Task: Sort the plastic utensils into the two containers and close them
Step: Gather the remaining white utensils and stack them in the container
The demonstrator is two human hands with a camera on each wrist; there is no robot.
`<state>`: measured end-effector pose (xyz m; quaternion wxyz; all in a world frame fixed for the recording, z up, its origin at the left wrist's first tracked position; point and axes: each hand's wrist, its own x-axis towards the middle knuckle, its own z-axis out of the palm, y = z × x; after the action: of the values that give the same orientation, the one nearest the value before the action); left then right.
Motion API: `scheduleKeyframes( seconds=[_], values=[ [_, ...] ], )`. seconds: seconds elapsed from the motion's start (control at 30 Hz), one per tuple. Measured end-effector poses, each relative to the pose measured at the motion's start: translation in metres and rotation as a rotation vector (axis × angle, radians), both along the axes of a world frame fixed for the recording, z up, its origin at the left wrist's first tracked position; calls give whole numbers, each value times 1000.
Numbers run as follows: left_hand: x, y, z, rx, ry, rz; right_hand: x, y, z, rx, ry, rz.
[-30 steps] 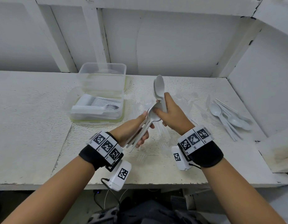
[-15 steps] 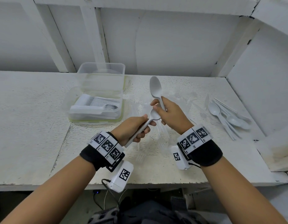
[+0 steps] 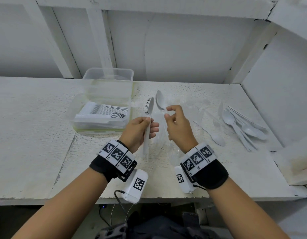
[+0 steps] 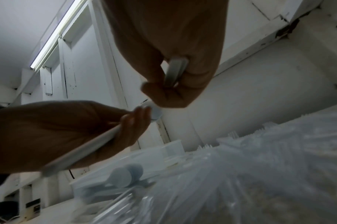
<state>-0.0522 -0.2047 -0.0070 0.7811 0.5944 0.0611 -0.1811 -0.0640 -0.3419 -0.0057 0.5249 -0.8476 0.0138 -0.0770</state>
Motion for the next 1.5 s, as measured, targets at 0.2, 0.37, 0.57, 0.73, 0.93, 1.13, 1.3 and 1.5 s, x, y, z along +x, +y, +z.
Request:
scheduleKeyframes(
  seconds=[0.2,0.37,0.57,0.73,0.93,1.13,1.3,1.5],
  values=[
    [0,-4,-4,-82,-22,28,-4,17,-9,39,31,-35],
    [-1,-3,-1,-99,-37,-16,-6,23,-8,30,-15,-32],
    [-1,2,2,-66,-38,-34,-5,25,-8,-130,-76,-45],
    [0,8,5,-31,-24,-39,-5,18,-6,-207,-150,20],
    [-3,17,6,314,-174,-73,-1,5,-1,-411,-298,61],
    [-2,36,13,701,-294,-314,9,-3,12,-798,-484,277],
    [-3,51,16,796,-322,-450,10,6,2,-984,-485,558],
    [6,72,14,914,-407,-538,16,20,-7,-937,-477,608]
  ],
)
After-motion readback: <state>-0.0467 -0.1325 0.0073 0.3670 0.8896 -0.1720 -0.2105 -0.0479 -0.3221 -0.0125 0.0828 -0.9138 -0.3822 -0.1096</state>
